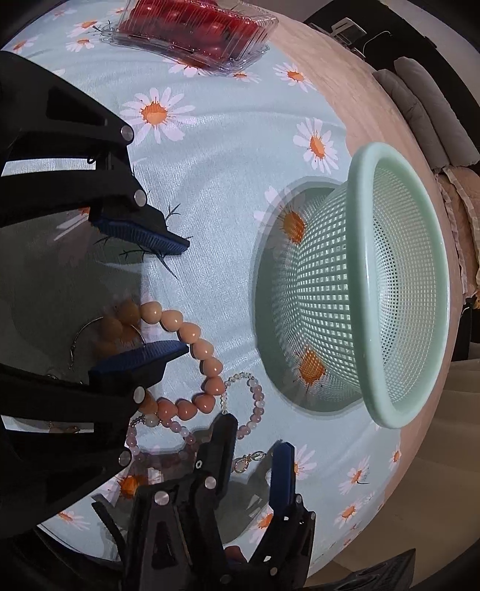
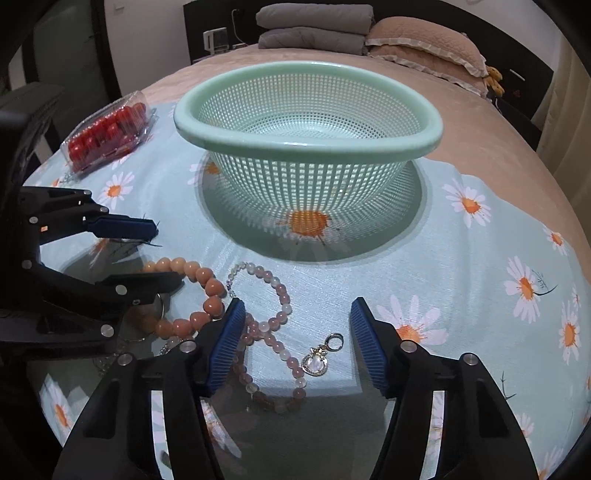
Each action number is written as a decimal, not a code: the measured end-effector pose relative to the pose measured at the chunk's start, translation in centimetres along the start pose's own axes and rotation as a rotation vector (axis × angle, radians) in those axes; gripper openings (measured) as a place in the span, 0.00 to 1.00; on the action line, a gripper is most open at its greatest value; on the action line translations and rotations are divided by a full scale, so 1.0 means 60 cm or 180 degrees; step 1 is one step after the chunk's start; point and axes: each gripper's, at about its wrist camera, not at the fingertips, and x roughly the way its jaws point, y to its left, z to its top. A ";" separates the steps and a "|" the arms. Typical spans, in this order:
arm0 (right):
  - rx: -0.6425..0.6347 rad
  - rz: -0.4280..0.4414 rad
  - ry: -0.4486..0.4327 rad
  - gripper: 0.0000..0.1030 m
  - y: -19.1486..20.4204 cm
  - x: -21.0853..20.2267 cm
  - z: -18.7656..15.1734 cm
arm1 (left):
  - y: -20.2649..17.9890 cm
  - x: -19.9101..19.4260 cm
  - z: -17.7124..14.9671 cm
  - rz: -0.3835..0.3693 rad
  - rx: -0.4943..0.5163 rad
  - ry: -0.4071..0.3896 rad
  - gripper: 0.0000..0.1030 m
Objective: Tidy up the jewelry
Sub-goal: 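Grasp the orange bead bracelet with the left gripper while the right grasps the pink bracelet, then lift both bracelets and carry them over the green basket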
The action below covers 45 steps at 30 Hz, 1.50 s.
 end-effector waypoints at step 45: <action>-0.0045 0.0363 -0.1083 0.06 0.000 -0.268 0.084 | -0.013 -0.183 0.088 -0.0147 0.0047 -0.0550 0.12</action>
